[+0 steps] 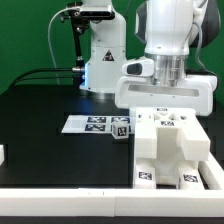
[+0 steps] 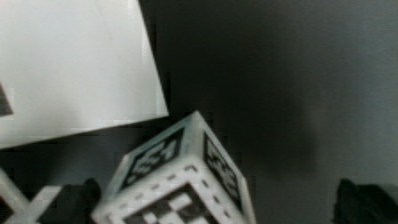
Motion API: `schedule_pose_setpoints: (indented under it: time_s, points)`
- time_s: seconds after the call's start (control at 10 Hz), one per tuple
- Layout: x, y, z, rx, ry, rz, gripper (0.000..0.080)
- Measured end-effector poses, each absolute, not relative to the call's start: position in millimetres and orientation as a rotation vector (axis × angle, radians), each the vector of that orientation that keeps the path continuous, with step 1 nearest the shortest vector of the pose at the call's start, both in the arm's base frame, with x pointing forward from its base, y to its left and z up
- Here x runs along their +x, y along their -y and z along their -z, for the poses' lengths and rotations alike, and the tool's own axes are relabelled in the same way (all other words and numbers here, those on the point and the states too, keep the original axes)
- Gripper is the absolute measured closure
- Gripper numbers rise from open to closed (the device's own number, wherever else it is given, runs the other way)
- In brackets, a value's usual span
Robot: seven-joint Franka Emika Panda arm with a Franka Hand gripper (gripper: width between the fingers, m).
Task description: Assemble chair
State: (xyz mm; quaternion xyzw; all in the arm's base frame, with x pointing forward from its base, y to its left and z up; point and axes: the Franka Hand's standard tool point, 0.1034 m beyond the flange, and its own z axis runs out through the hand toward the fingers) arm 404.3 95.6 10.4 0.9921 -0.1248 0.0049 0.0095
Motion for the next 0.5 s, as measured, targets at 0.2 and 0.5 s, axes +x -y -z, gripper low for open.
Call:
schedule_pose_setpoints:
  time_s: [0.2,0.5]
  points:
    - [402.8,-93.5,-7.9,3.094,0.397,-0.009,0.0150]
    - [402.8,-93.5,-7.9,3.094,0.397,-0.009,0.0282]
